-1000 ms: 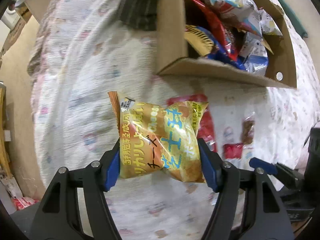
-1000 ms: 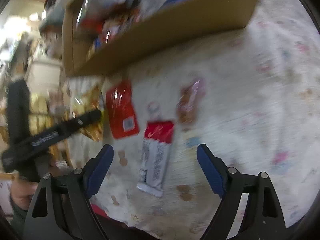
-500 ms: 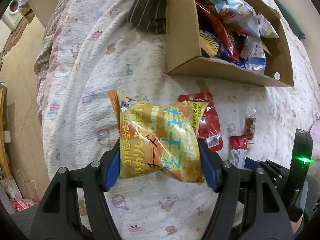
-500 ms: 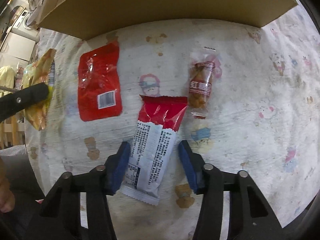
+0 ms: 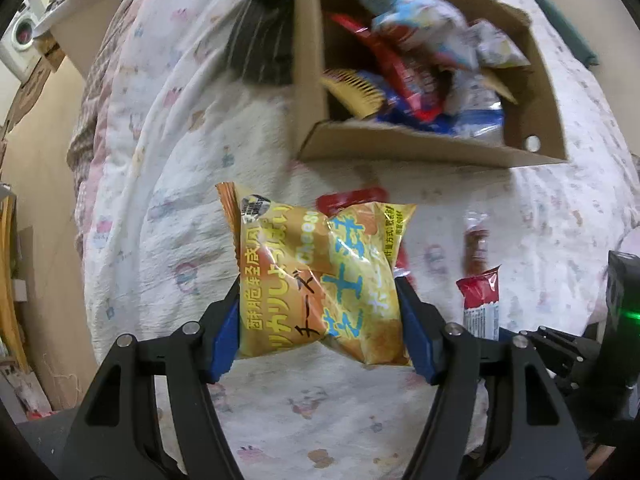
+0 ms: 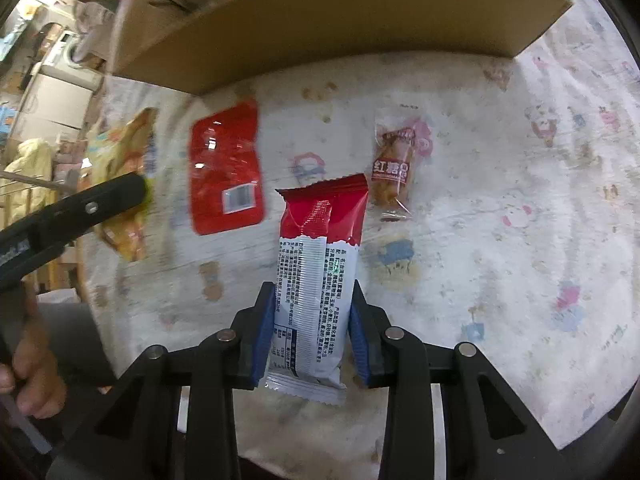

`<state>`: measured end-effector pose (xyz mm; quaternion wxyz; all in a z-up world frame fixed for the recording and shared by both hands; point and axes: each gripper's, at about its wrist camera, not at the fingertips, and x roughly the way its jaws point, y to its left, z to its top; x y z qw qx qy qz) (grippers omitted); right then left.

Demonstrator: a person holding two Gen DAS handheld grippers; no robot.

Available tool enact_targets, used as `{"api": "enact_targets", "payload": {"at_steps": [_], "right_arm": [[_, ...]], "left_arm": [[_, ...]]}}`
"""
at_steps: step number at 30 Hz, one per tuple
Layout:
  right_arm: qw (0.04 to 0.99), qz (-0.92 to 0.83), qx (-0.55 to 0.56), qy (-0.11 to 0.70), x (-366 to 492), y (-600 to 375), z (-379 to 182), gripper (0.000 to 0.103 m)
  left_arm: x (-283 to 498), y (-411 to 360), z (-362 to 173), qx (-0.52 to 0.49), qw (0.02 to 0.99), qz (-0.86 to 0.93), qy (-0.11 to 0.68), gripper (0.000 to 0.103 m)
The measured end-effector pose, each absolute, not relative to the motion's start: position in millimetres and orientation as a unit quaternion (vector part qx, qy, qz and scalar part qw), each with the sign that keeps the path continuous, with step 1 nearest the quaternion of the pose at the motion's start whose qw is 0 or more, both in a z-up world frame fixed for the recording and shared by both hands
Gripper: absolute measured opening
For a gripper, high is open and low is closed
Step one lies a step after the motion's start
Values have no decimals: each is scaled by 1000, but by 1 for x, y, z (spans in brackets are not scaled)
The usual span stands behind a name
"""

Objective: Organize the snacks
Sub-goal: 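Carry the yellow bag and white-red bar over the box and release them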

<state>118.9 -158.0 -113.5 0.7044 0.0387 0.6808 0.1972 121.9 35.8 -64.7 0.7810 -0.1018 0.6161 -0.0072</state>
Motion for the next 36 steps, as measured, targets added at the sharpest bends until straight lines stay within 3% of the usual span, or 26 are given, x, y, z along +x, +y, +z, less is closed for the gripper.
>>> {"api": "enact_targets", "payload": {"at_steps": [14, 18, 27, 36], "right_arm": [[767, 237, 95, 589, 159, -204, -6, 36], [788, 224, 109, 562, 192, -220, 13, 36], [826, 212, 108, 511, 258, -240, 12, 36], [827, 195, 77, 522, 277, -232, -11, 36]], "left_arm": [[182, 24, 9, -155, 812, -65, 560, 66], [206, 3, 13, -121, 819, -68, 557, 66], [247, -43, -10, -114, 812, -97, 565, 67], [258, -72, -41, -99, 792, -129, 589, 68]]}}
